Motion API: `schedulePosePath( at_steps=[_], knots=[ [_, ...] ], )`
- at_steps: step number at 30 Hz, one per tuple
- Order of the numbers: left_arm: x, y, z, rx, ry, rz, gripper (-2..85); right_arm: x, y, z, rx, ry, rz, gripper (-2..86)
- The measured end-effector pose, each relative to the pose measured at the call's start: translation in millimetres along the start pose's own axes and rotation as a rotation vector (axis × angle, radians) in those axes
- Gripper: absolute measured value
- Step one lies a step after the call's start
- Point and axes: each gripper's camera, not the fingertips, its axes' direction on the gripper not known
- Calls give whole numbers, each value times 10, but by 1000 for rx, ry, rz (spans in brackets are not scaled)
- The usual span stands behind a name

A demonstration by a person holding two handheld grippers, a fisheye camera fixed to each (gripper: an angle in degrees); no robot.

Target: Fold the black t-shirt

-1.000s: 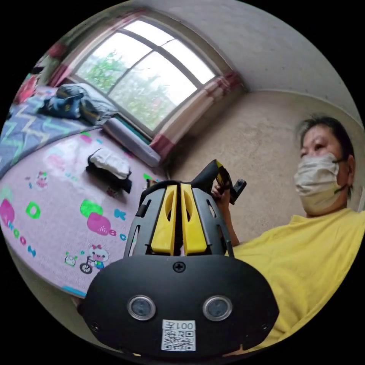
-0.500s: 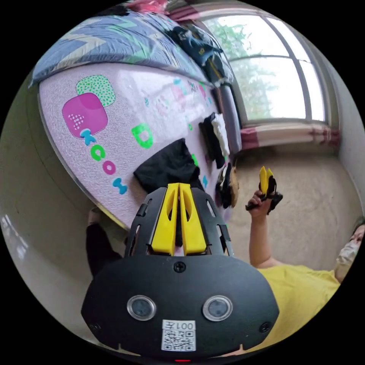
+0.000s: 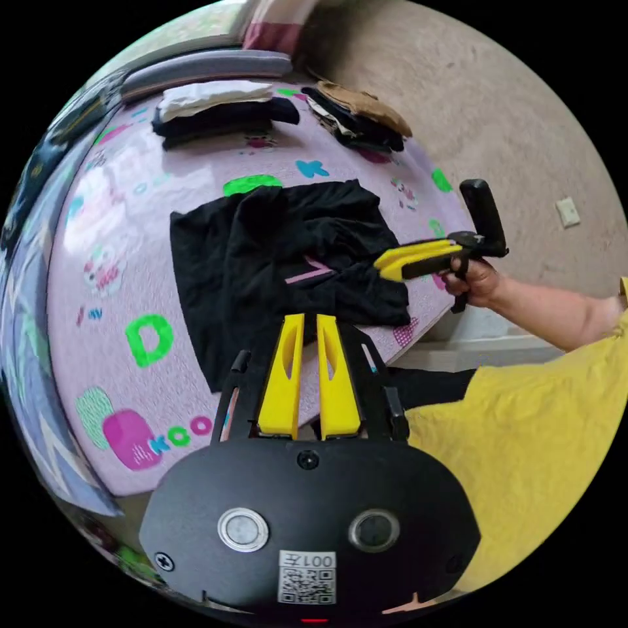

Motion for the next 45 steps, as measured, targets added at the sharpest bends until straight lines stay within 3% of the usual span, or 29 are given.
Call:
schedulePosePath(
  at_steps=[5, 12, 17, 21, 24, 28, 30, 33, 35, 38, 42, 45],
  knots=[
    [50, -1025, -7, -116, -129, 159, 50, 307, 243, 570, -30, -16, 52, 88],
    [-237, -2082, 277, -245, -173, 177, 61, 575, 448, 945, 44, -7, 207, 97],
    [-217, -2434, 783, -370, -235, 322, 3, 650, 446, 1228, 114, 46, 358, 56],
    [-280, -2466, 643, -334, -174, 419, -9, 419, 547, 1224, 312, 117, 428, 24],
    [-533, -2446, 97, -234, -79, 435, -10, -50, 521, 1166, 428, 56, 314, 18],
    [-1349, -2239, -837, -90, 0, 350, -11, -748, 186, 1414, 388, -15, 74, 16],
    [-1853, -2083, -1130, -66, 6, 270, -12, -1053, -106, 1813, 317, -154, -49, 15],
    [-2869, -1771, -1273, -162, -92, 1, -12, -1297, -330, 2283, 218, -365, -176, 15],
    [-3637, -1412, -1369, -226, -197, -306, -12, -1403, -343, 2379, 164, -422, -229, 15],
    [-4013, -1017, -1630, -141, -237, -481, -12, -1423, -155, 2249, 155, -374, -271, 14],
    [-3776, -898, -1541, -157, -242, -368, -12, -972, 433, 1844, 247, -220, -85, 15],
    [-3223, -980, -1262, -188, -240, -139, -13, -634, 1032, 1412, 356, -36, 91, 21]
  ],
)
